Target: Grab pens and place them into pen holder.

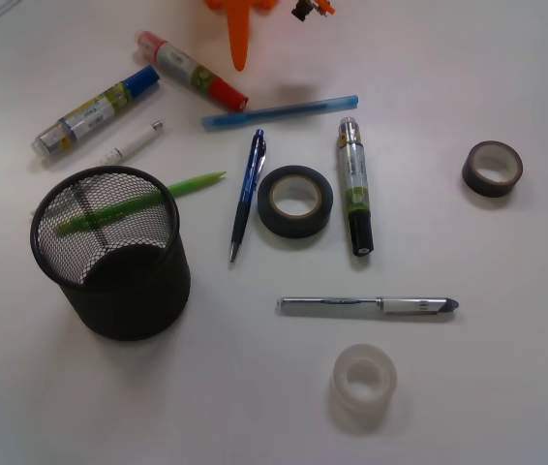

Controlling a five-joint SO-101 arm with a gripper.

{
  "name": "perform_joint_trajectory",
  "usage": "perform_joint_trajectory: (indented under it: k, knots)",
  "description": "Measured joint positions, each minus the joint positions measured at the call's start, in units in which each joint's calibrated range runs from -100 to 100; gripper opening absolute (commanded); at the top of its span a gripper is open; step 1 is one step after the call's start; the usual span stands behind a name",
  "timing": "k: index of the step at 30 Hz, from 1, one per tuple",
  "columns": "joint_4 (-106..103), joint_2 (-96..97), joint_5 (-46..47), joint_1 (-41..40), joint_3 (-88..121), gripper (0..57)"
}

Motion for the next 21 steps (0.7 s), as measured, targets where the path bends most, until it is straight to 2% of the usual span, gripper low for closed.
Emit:
perform_joint_trajectory:
  k: [5,21]
  knots:
    - [0.0,-0.1,-2.7,0.0,-0.4,7.0]
    - [0.1,0.0,-1.3,-0.1,-0.5,7.6]
